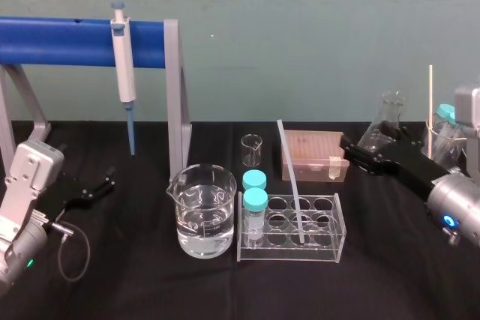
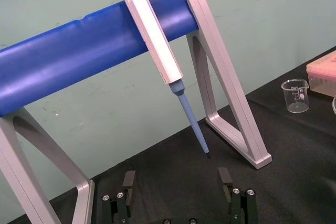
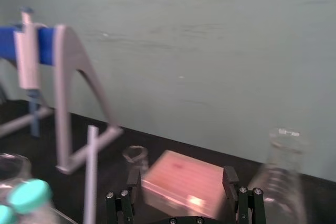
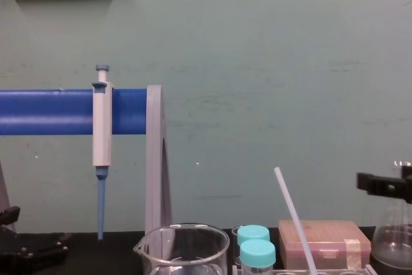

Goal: Pick up the stirring rod with one hand, then place it down.

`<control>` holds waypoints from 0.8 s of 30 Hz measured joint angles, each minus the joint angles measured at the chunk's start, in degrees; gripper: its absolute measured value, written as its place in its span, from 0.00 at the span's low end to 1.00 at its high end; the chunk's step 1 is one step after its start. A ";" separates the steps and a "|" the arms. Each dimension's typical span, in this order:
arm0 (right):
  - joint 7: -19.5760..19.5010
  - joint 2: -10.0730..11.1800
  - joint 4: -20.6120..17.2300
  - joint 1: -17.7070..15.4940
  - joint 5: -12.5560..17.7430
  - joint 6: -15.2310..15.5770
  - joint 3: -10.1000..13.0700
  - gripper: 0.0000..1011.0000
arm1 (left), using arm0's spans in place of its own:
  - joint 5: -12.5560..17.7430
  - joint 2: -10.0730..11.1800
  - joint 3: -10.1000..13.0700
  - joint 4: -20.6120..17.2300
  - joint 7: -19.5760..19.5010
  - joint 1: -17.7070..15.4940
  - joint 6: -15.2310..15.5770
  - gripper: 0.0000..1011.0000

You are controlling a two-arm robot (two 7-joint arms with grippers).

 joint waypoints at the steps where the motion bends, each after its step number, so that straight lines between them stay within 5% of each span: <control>1: 0.00 0.00 0.00 0.00 0.00 0.00 0.00 0.99 | 0.00 0.00 0.00 0.00 0.00 0.00 0.00 0.99; 10: 5.12 -2.56 -0.35 2.88 4.82 7.54 -0.31 0.99 | 0.00 0.00 0.00 0.00 0.00 0.00 0.00 0.99; 24: 6.56 -6.43 5.76 8.61 3.37 10.57 -5.67 0.99 | 0.00 0.00 0.00 0.00 0.00 0.00 0.00 0.99</control>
